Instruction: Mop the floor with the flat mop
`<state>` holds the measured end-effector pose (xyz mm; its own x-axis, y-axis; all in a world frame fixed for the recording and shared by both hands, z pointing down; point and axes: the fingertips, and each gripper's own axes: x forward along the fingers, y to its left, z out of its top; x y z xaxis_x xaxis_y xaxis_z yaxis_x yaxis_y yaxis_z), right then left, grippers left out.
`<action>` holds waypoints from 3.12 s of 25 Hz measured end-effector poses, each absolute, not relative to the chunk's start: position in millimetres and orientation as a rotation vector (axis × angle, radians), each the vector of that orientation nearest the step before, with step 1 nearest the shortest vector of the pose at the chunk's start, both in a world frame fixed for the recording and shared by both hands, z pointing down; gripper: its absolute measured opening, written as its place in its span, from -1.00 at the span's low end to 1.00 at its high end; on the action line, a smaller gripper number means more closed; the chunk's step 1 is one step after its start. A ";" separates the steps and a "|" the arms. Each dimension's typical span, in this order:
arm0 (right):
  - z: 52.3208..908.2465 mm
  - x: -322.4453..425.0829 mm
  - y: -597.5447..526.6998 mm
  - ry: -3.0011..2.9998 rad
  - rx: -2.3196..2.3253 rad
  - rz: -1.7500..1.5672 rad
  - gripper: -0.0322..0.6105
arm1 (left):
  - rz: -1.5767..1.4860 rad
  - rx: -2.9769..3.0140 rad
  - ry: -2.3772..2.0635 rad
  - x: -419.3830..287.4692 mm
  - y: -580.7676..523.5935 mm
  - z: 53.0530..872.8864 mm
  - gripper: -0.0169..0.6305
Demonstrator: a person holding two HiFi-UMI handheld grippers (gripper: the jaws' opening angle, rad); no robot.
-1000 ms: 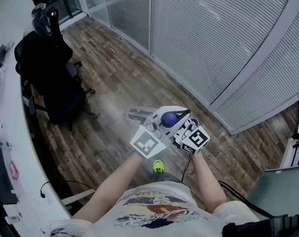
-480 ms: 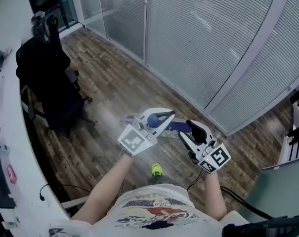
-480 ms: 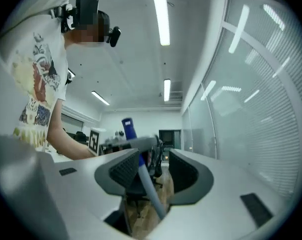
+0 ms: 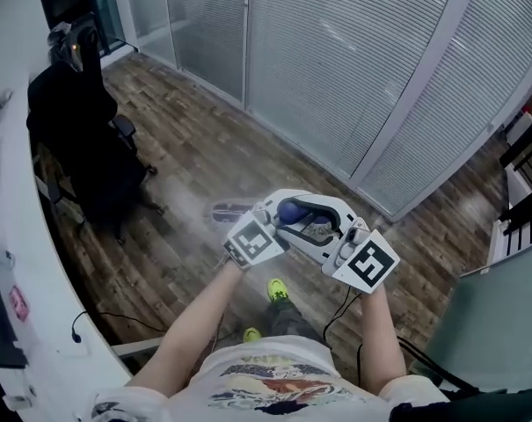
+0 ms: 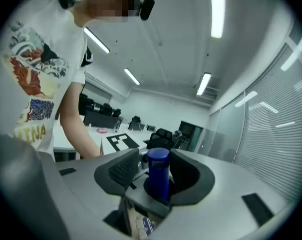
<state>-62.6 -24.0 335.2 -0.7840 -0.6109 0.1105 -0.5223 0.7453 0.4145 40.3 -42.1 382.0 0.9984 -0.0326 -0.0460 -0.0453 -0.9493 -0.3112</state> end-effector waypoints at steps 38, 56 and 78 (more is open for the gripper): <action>417.2 5.4 367.5 -2.766 0.848 -0.448 -0.47 | -0.135 -2.659 0.278 94.5 341.5 450.0 -0.88; 364.5 -38.5 170.4 -3.067 0.831 -0.443 -0.47 | -0.014 -2.719 0.423 52.3 133.3 427.0 -0.91; 406.4 2.2 138.1 -2.779 0.857 -0.562 -0.56 | -0.187 -2.723 0.287 119.7 117.2 472.8 -0.88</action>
<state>2.2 138.1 406.4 -0.8177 -0.5727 0.0584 -0.5049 0.7622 0.4050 119.7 117.2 472.8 0.9701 -0.2256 0.0893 -0.1731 -0.9013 -0.3970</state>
